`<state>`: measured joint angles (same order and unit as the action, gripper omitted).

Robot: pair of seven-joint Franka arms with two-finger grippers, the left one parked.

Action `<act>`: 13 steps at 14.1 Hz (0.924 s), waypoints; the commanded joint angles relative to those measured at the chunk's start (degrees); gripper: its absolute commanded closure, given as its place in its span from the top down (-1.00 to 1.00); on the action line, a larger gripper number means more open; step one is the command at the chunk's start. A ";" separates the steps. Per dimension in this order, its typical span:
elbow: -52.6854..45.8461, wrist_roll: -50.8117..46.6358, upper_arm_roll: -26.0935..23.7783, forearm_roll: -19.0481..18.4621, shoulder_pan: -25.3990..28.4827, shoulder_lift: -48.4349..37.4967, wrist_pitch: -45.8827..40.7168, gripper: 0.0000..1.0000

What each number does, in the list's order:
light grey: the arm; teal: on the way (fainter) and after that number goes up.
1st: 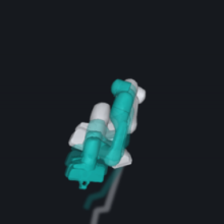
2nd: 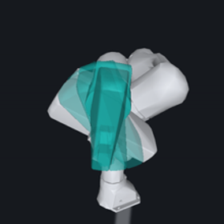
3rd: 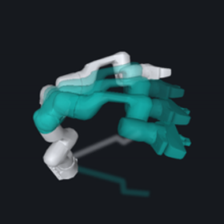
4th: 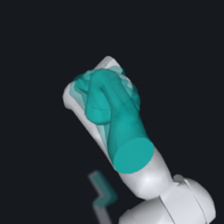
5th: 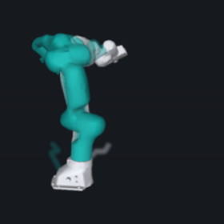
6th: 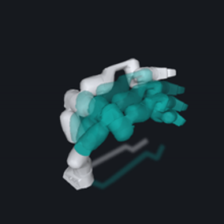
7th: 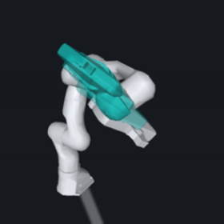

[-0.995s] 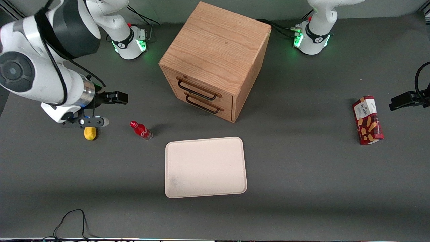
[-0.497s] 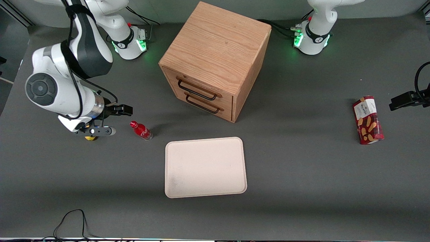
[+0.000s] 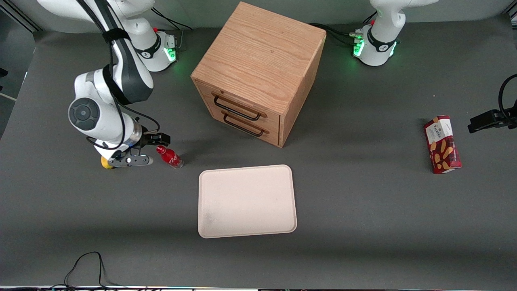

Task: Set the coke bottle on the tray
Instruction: 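Move the open right gripper over the red Coca-Cola bottle and lower, then close the right gripper around the bottle's cap end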

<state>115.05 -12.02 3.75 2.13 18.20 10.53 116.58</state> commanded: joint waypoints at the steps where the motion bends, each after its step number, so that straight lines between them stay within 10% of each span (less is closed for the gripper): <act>1: 0.70 1.03 0.29 -0.73 0.88 0.63 2.77 0.97; 9: 0.61 1.03 0.12 -1.25 1.05 2.91 5.24 0.84; 13: 0.61 0.94 0.12 -1.17 1.05 3.00 5.24 -0.31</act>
<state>115.54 -11.92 3.52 1.65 18.69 13.68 121.29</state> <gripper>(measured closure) 0.233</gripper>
